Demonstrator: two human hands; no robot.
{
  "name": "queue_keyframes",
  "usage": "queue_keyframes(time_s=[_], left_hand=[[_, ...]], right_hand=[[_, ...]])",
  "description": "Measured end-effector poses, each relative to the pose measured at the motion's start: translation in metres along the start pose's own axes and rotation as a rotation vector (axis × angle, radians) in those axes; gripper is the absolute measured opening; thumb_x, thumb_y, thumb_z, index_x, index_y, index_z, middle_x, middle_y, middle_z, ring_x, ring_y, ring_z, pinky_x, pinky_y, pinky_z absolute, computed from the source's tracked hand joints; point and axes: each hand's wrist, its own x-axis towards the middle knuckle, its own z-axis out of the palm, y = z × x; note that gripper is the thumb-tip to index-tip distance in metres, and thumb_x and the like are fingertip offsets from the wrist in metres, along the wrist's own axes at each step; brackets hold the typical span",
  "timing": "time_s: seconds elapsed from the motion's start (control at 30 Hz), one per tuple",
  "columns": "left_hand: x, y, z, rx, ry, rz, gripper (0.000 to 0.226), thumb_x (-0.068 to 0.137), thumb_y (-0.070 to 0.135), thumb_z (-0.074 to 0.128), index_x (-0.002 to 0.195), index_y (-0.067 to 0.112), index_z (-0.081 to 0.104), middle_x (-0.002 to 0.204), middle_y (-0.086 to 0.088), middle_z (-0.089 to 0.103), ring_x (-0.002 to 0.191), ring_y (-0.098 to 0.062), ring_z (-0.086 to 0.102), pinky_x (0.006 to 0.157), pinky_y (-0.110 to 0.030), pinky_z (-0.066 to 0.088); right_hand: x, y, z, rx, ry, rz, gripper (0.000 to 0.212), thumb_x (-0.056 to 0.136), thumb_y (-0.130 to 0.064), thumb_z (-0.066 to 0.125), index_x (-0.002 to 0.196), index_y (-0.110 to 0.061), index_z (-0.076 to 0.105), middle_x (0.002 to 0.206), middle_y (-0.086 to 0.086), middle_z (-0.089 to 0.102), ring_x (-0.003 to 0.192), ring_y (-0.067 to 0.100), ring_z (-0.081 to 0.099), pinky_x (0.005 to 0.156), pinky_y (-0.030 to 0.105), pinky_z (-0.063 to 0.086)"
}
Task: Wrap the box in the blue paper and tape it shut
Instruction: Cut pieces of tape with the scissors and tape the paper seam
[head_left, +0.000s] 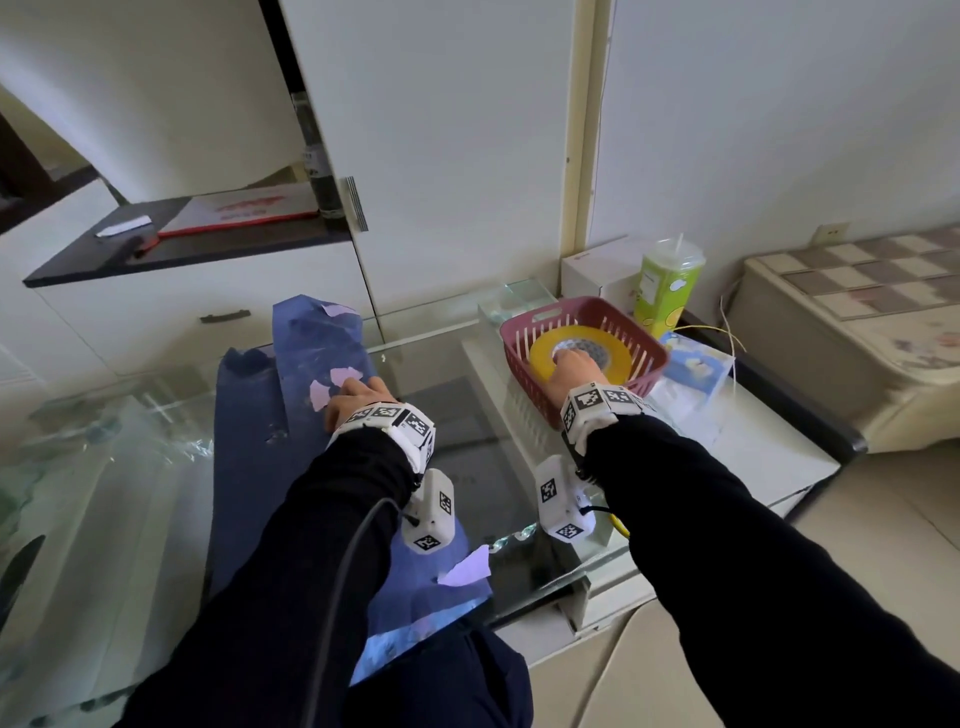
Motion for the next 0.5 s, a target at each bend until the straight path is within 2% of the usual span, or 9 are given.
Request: queue_keyframes(time_s=[0.13,0.27,0.4,0.5], left_hand=[[0.002,-0.023,0.012,0.02,0.024,-0.013,0.036,0.097,0.013,0.038,0.131,0.002,0.033,0.13,-0.018,0.031,0.122,-0.034,0.04,0.1,-0.042,0.042],[0.007,-0.036,0.028,0.011,-0.002,-0.044,0.039,0.095,0.02,0.046,0.128,0.004,0.033,0.124,-0.016,0.031,0.117,-0.033,0.042,0.094,-0.038,0.045],[0.014,-0.045,0.04,-0.079,-0.033,-0.134,0.048,0.088,0.026,0.052,0.126,0.007,0.029,0.124,-0.019,0.033,0.108,-0.036,0.049,0.089,-0.04,0.046],[0.016,-0.045,0.043,-0.112,-0.016,-0.138,0.051,0.087,0.029,0.054,0.126,0.009,0.028,0.123,-0.019,0.033,0.105,-0.036,0.05,0.087,-0.04,0.047]], right_hand=[[-0.006,-0.015,0.003,0.003,-0.069,0.053,0.041,0.096,-0.011,0.046,0.134,0.003,0.043,0.139,0.018,0.048,0.126,0.031,0.048,0.1,0.032,0.04],[-0.008,-0.02,0.013,0.008,-0.071,0.025,0.044,0.091,-0.021,0.055,0.13,0.0,0.049,0.136,0.02,0.049,0.126,0.034,0.046,0.102,0.038,0.039],[-0.008,-0.021,0.027,-0.05,-0.07,0.025,0.042,0.091,-0.021,0.054,0.129,-0.003,0.05,0.135,0.019,0.049,0.126,0.034,0.046,0.102,0.04,0.038],[-0.006,-0.02,0.031,-0.15,-0.063,0.097,0.036,0.093,-0.016,0.049,0.128,-0.008,0.05,0.139,0.017,0.046,0.134,0.032,0.037,0.111,0.042,0.024]])
